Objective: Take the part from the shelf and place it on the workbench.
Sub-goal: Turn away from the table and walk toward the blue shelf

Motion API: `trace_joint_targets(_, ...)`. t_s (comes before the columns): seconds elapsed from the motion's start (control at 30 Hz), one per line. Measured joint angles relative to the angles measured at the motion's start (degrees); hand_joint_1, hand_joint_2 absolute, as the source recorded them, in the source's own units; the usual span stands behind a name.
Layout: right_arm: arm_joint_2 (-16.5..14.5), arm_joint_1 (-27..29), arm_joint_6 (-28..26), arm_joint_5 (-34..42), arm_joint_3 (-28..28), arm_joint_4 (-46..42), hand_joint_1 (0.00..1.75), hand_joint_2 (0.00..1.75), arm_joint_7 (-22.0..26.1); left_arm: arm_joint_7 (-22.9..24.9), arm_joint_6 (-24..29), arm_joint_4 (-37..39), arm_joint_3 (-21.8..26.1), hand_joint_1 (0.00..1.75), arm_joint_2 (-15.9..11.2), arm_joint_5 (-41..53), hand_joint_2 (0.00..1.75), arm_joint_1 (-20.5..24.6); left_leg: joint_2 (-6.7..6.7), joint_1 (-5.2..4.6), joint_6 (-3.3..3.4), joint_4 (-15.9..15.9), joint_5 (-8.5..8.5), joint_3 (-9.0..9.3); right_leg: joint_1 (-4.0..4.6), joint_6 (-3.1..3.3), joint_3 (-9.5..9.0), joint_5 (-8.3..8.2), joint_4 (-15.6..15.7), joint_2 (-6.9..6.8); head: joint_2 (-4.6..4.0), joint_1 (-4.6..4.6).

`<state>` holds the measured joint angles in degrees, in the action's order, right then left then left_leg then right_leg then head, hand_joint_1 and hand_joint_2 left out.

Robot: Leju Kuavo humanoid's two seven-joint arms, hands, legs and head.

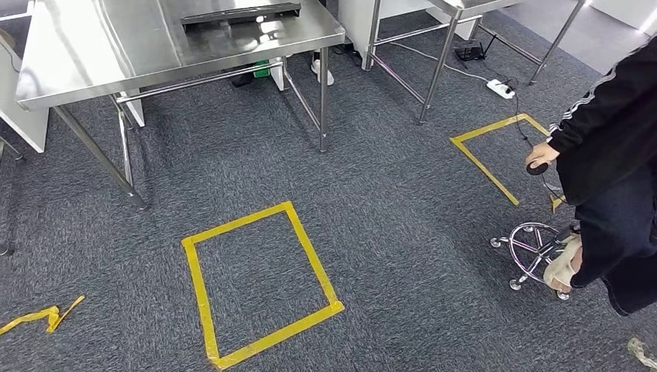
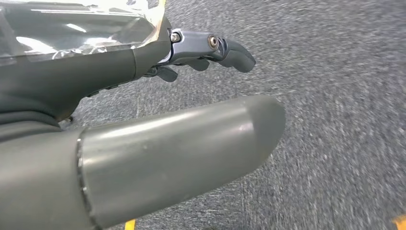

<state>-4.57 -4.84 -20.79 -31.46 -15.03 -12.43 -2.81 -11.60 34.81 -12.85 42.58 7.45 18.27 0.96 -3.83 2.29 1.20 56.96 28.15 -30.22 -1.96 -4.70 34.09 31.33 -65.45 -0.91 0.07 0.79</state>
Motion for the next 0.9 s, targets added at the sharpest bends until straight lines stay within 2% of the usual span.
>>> trace_joint_targets(0.03,-0.1,0.0,-0.2,0.2,-0.1,0.0,0.0,0.0,0.1,0.0,0.0,0.0,0.0,0.0,-0.1,0.1,0.0,0.0,-0.5,0.0,-0.47,0.1,0.08,0.11,-0.15,-0.57,-1.97,-1.44,3.9,-1.23,0.0,0.12)
trace_joint_targets(0.07,-0.1,-0.1,-0.3,0.4,-0.2,0.0,0.0,0.0,0.3,0.0,-0.1,0.0,0.0,0.0,-0.2,0.2,0.0,0.1,-0.94,-0.07,-0.99,0.1,0.17,0.22,-0.12,-0.69,-3.48,-2.48,6.8,-2.1,0.0,0.13)
trace_joint_targets(0.1,-0.1,-0.1,-0.5,0.6,-0.3,0.0,0.0,0.0,0.4,0.0,-0.1,0.0,0.0,0.0,-0.3,0.3,0.0,0.1,-1.33,-0.2,-1.46,0.1,0.21,0.36,0.03,-0.43,-3.93,-2.92,8.1,-2.61,0.0,0.09)
trace_joint_targets(0.13,-0.2,0.0,-0.6,0.7,-0.5,0.0,0.0,0.0,0.5,0.0,-0.1,0.1,0.0,0.0,-0.4,0.4,0.0,0.2,-1.7,-0.27,-1.87,0.0,0.19,0.52,0.29,0.1,-3.69,-2.95,8.1,-2.42,0.0,0.04)
trace_joint_targets(0.17,-0.1,0.1,-0.7,0.9,-0.7,0.0,0.0,0.0,0.6,0.0,-0.2,0.1,0.0,0.0,-0.4,0.4,0.0,0.3,-2.11,-0.18,-2.26,-0.1,0.14,0.71,0.47,0.69,-3.47,-3.01,8.1,-1.8,0.0,-0.09)
trace_joint_targets(0.2,0.0,0.3,-0.8,1.1,-0.9,0.0,0.0,0.0,0.7,0.0,-0.2,0.1,0.0,0.0,-0.4,0.5,0.0,0.4,-2.1,0.03,-2.62,-0.1,0.32,0.81,0.28,1.28,-3.31,-3.11,8.0,-1.29,0.0,-0.19)
trace_joint_targets(0.23,0.0,0.3,-0.8,1.3,-1.1,0.1,0.0,0.0,0.7,0.0,-0.2,0.1,0.0,0.0,-0.4,0.7,0.0,0.5,-1.4,0.23,-2.84,0.5,1.05,0.61,0.14,1.85,-3.33,-3.27,8.0,-0.73,0.0,-0.25)
trace_joint_targets(0.27,-0.1,0.3,-0.9,1.4,-1.2,0.1,0.0,0.0,0.8,0.0,-0.2,0.1,0.0,0.0,-0.5,0.8,0.0,0.5,-0.2,0.36,-2.92,2.3,2.48,-0.11,0.03,2.51,-3.35,-3.49,8.1,-0.18,0.0,-0.38)
trace_joint_targets(0.3,-0.1,0.3,-1.0,1.5,-1.3,0.1,0.0,0.0,0.8,0.0,-0.2,0.1,-0.1,0.0,-0.5,0.9,0.0,0.5,1.37,0.41,-2.84,5.5,4.56,-1.53,-0.04,3.07,-3.33,-3.7,8.2,0.38,0.0,-0.52)
trace_joint_targets(0.33,-0.2,0.3,-1.0,1.6,-1.4,0.1,0.0,0.0,0.9,0.0,-0.2,0.2,-0.1,0.0,-0.6,0.9,0.0,0.4,2.69,0.3,-2.64,9.6,6.76,-3.39,0.28,3.42,-3.19,-3.81,8.1,0.94,0.0,-0.6)
trace_joint_targets(0.37,-0.2,0.3,-1.0,1.7,-1.5,0.1,0.0,0.0,0.9,0.0,-0.2,0.2,-0.1,0.0,-0.6,1.0,0.0,0.3,3.44,0.15,-2.44,13.6,8.44,-5.3,0.6,3.71,-3.1,-3.88,8.1,1.57,0.0,-0.65)
trace_joint_targets(0.4,-0.2,0.4,-1.1,1.8,-1.6,0.1,0.0,0.0,1.0,0.0,-0.3,0.3,-0.1,0.0,-0.7,1.0,0.0,0.3,3.81,0.0,-2.21,16.3,9.03,-6.65,0.9,3.83,-3.07,-3.92,8.1,2.31,0.0,-0.66)
trace_joint_targets(0.43,-0.2,0.5,-1.1,2.0,-1.7,0.1,0.0,0.0,1.2,0.0,-0.3,0.3,-0.1,0.0,-0.8,1.0,0.0,0.2,3.97,-0.13,-1.94,16.7,8.36,-6.98,1.15,3.89,-3.09,-3.94,8.0,3.09,0.0,-0.66)
trace_joint_targets(0.47,-0.2,0.6,-1.3,2.3,-1.8,0.1,0.0,0.0,1.4,-0.1,-0.4,0.3,-0.1,0.0,-0.8,1.0,0.0,0.2,4.18,-0.23,-1.62,14.9,6.68,-6.29,1.33,3.93,-3.14,-3.96,8.0,3.89,0.0,-0.66)
trace_joint_targets(0.5,-0.3,0.7,-1.4,2.6,-2.0,0.1,0.0,0.0,1.7,-0.3,-0.6,0.3,-0.1,0.0,-0.9,1.1,0.0,0.2,4.79,-0.27,-1.27,11.4,4.46,-4.75,1.43,3.92,-3.15,-3.95,7.8,4.68,0.0,-0.67)
trace_joint_targets(0.53,-0.3,0.7,-1.5,2.9,-2.2,0.1,0.0,0.0,2.0,-0.5,-0.6,0.3,-0.1,0.0,-0.9,1.2,0.0,0.2,6.11,-0.28,-0.93,7.8,2.78,-3.1,1.51,3.88,-3.05,-3.93,7.6,5.39,0.0,-0.66)
trace_joint_targets(0.57,-0.3,0.7,-1.7,3.2,-2.5,0.1,0.0,0.0,2.3,-0.7,-0.7,0.3,-0.1,0.0,-1.0,1.3,0.0,0.2,7.26,-0.28,-0.77,4.7,1.7,-1.82,1.67,3.79,-2.85,-3.9,7.4,6.05,0.0,-0.62)
trace_joint_targets(0.6,-0.4,0.7,-1.8,3.4,-2.7,0.1,0.0,0.0,2.5,-0.9,-0.8,0.4,-0.1,0.0,-1.0,1.4,0.0,0.3,8.13,-0.38,-0.68,2.9,1.26,-1.06,1.69,3.6,-2.53,-3.93,7.3,6.62,0.0,-0.6)
trace_joint_targets(0.63,-0.4,0.8,-2.0,3.7,-3.0,0.2,0.0,0.0,2.7,-1.0,-0.8,0.4,-0.1,0.0,-1.0,1.5,0.0,0.3,8.44,-0.58,-0.6,2.2,1.34,-0.84,1.66,3.27,-2.12,-4.03,7.2,7.2,0.0,-0.58)
trace_joint_targets(0.7,-0.3,1.3,-2.3,4.1,-3.4,0.2,0.0,0.0,3.0,-1.0,-0.8,0.4,-0.1,0.0,-1.0,1.6,0.0,0.5,7.2,-0.83,-0.17,1.6,1.0,-0.7,1.45,2.51,-1.42,-4.26,7.2,8.01,0.0,-0.61)
trace_joint_targets(0.73,-0.3,1.6,-2.4,4.2,-3.6,0.3,0.0,0.0,3.2,-1.0,-0.8,0.4,-0.1,0.0,-1.0,1.6,0.0,0.6,6.56,-0.81,0.22,1.2,0.74,-0.56,1.48,2.28,-1.02,-4.03,6.7,7.33,0.0,-0.6)
trace_joint_targets(0.77,-0.3,1.8,-2.5,4.4,-3.8,0.3,0.0,0.0,3.4,-1.1,-0.7,0.4,-0.1,0.0,-1.0,1.7,0.0,0.6,5.8,-0.7,0.57,0.9,0.51,-0.43,1.57,2.26,-0.25,-3.27,5.4,6.02,0.0,-0.42)
trace_joint_targets(0.83,-0.3,1.9,-2.6,4.7,-4.2,0.4,0.0,0.0,3.7,-1.2,-0.7,0.4,-0.1,0.0,-1.0,1.7,0.0,0.6,4.1,-0.7,0.94,0.5,0.31,-0.39,1.58,2.44,2.92,-0.22,-1.0,2.87,0.0,-0.07)
trace_joint_targets(0.9,-0.2,2.0,-2.6,4.8,-4.4,0.4,0.0,0.0,3.9,-1.3,-0.6,0.4,-0.1,0.0,-1.0,1.7,0.0,0.6,2.27,-0.76,0.95,0.6,0.32,-0.51,1.26,2.15,6.33,2.4,-7.9,1.76,0.0,0.12)
